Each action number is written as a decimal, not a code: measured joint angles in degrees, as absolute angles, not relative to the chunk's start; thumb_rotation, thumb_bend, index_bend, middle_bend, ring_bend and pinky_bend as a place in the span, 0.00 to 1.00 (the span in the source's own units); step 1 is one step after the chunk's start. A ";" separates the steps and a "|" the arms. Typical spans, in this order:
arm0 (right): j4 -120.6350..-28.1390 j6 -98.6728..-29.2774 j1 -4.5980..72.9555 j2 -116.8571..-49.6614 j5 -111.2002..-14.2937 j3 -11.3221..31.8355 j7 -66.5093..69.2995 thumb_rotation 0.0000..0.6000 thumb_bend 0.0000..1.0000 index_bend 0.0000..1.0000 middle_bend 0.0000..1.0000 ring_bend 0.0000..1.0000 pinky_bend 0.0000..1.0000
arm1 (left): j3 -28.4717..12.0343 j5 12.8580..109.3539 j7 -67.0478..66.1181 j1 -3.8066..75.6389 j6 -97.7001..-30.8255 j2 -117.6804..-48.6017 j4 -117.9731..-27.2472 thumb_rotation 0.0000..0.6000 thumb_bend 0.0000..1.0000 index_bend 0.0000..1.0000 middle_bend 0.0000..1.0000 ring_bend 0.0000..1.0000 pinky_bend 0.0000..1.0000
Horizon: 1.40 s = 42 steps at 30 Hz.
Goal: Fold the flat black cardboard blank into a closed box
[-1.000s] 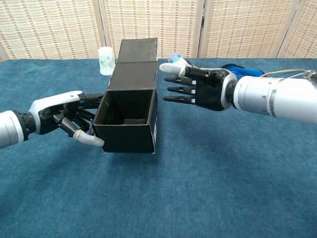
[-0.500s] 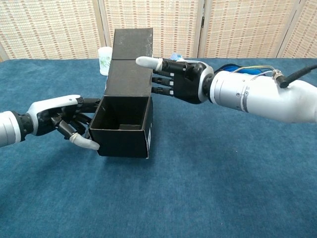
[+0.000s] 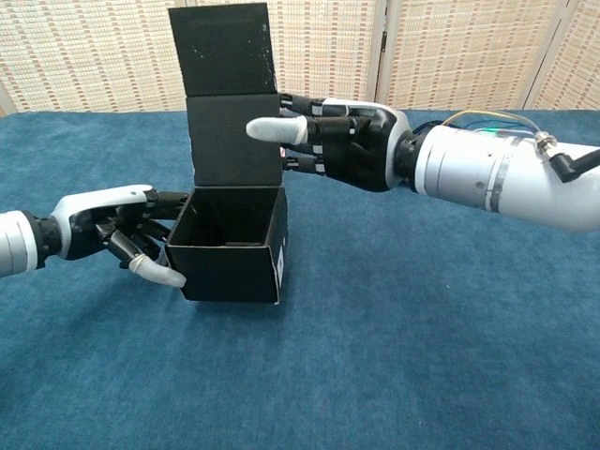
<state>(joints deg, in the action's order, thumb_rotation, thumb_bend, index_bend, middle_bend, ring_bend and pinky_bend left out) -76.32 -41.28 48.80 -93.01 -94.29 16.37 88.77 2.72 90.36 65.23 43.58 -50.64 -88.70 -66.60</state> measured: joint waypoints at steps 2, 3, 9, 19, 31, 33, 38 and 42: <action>-77.07 -42.16 49.16 -92.12 -94.72 15.35 87.84 1.00 0.00 0.00 0.02 0.00 0.11 | 2.79 90.35 65.37 43.68 -50.50 -88.69 -66.62 1.00 0.08 0.29 0.31 0.60 0.85; -77.64 -42.54 49.39 -91.40 -95.02 14.67 87.16 1.00 0.00 0.00 0.02 0.00 0.11 | 2.82 90.36 65.44 43.71 -50.48 -88.67 -66.63 1.00 0.08 0.29 0.31 0.60 0.85; -80.74 -43.74 50.52 -87.58 -96.04 11.37 83.28 1.00 0.00 0.00 0.04 0.00 0.11 | 2.75 90.05 66.30 43.76 -50.42 -88.54 -66.66 1.00 0.08 0.29 0.31 0.59 0.85; -84.54 -42.65 52.56 -83.78 -95.17 8.14 73.98 1.00 0.00 0.00 0.04 0.00 0.11 | 3.01 89.71 64.67 43.81 -49.59 -89.21 -65.84 1.00 0.08 0.28 0.31 0.59 0.85; -89.51 -38.29 55.55 -78.98 -90.96 6.92 61.92 1.00 0.00 0.00 0.06 0.01 0.10 | 2.70 88.77 62.88 43.73 -48.94 -89.45 -65.70 1.00 0.08 0.28 0.31 0.58 0.85; -89.88 -37.76 56.00 -78.33 -91.19 6.38 60.31 1.00 0.00 0.00 0.06 0.01 0.08 | 2.63 88.54 63.21 43.71 -48.76 -89.43 -65.72 1.00 0.08 0.28 0.31 0.58 0.85; -90.76 -36.75 56.90 -77.34 -91.09 5.44 56.27 1.00 0.00 0.00 0.06 0.01 0.06 | 2.54 88.40 62.74 43.65 -48.52 -89.50 -65.66 1.00 0.08 0.28 0.31 0.58 0.84; -90.82 -36.69 57.21 -77.70 -89.15 5.77 53.32 1.00 0.00 0.00 0.06 0.01 0.05 | 2.35 88.02 62.06 43.63 -48.18 -89.74 -65.59 1.00 0.08 0.27 0.31 0.58 0.84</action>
<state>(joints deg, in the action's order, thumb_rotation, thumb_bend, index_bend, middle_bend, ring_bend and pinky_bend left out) -90.82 -36.69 57.21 -77.70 -89.15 5.77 53.32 2.35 88.02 62.06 43.63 -48.18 -89.74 -65.59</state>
